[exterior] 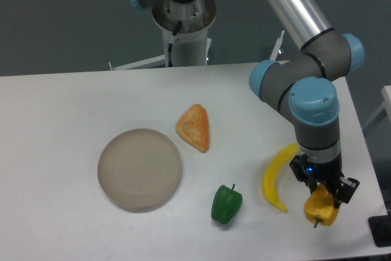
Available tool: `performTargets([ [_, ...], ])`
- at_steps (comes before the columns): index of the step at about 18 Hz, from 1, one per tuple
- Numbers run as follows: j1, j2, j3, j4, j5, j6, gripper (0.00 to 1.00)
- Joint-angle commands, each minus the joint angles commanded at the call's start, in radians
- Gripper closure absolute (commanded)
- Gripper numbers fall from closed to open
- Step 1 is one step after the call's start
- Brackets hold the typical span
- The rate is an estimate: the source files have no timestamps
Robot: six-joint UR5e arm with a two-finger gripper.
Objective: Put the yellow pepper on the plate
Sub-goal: 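Hold the yellow pepper in the gripper beside the banana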
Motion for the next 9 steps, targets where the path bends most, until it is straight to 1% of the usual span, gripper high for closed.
performTargets([
  [9,-0.002,0.009,-0.009,0.000,0.002,-0.009,0.66],
])
